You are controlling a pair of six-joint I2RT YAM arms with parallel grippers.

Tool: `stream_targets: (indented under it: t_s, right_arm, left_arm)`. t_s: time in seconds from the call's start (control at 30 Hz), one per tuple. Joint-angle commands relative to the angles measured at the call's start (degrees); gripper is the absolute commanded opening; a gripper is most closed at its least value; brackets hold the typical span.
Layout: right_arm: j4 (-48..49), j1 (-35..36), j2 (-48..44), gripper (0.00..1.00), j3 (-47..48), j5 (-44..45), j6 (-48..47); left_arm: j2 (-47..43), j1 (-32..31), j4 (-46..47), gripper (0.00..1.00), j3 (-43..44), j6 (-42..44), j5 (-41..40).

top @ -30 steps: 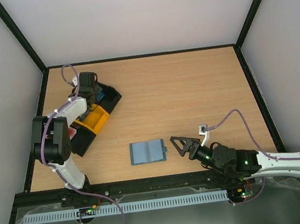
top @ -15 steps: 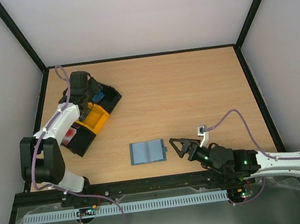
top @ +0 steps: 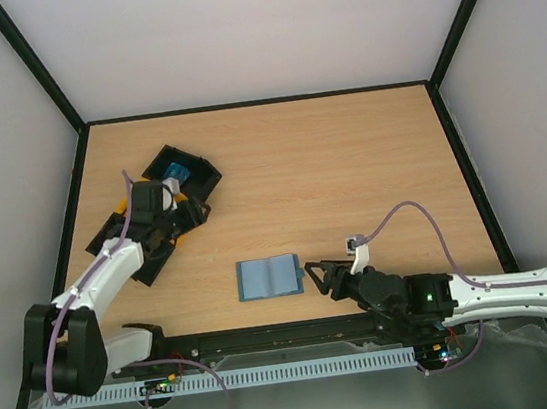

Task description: Take the credit cards out of the card holder

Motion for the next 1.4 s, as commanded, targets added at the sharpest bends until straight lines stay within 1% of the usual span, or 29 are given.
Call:
stream_targets:
  t_s: [0.0,0.17,0.3,0.4,0.47,0.5,0.57,0.77,0.9,1.1,1.27,1.37]
  right_arm:
    - [4.02,0.14,4.98,0.56,-1.15,2.07,1.14]
    - [7.73,-0.22,12.2,0.54,-0.97,2.05,1.31]
    - [9.38,-2.17,19.28,0.53,-0.21,0.8,1.27]
    - [13.25,-4.47,23.65,0.46,-0.57,-3.27,0.63]
    - [16.42,-5.52,26.26,0.42,-0.69,-6.06,0.13]
    - [17.59,-5.78,27.47,0.42,-0.54,-6.93,0.12]
    - [18.57,-6.0,30.52,0.4,0.28,-8.11,-0.02]
    - [20.19,-6.31,37.37,0.32,1.91,-10.61,-0.59]
    - [20.94,-6.36,39.57,0.26,2.17,-10.97,-0.52]
    - [25.24,-6.35,43.72,0.22,0.99,-12.51,0.02]
    - [28.37,-6.36,47.79,0.14,-0.17,-14.63,1.03]
    - [30.06,-6.36,49.58,0.1,-0.75,-15.41,1.98]
  left_arm:
    - [-5.35,-2.56,1.91,0.67,-5.62,-1.19,8.97]
    - [-11.94,-7.76,4.51,0.66,-11.87,-5.46,10.62]
    - [-15.17,-12.51,7.59,0.66,-16.27,-10.06,10.11]
    - [-16.13,-15.85,10.09,0.66,-19.13,-13.99,8.46]
    - [-16.3,-18.39,15.2,0.66,-22.09,-17.17,9.0]
    - [-16.07,-19.35,17.78,0.66,-23.17,-18.99,8.94]
    - [-15.43,-21.66,19.86,0.66,-24.51,-20.4,7.55]
    - [-11.91,-24.75,23.31,0.67,-26.26,-22.2,5.49]
    - [-9.99,-26.87,24.94,0.67,-26.43,-23.0,3.4]
    - [-7.22,-27.98,24.99,0.67,-26.6,-22.62,1.35]
    - [-4.2,-28.65,25.73,0.66,-27.11,-22.56,0.24]
    - [-2.4,-29.36,26.67,0.64,-27.64,-23.07,-0.76]
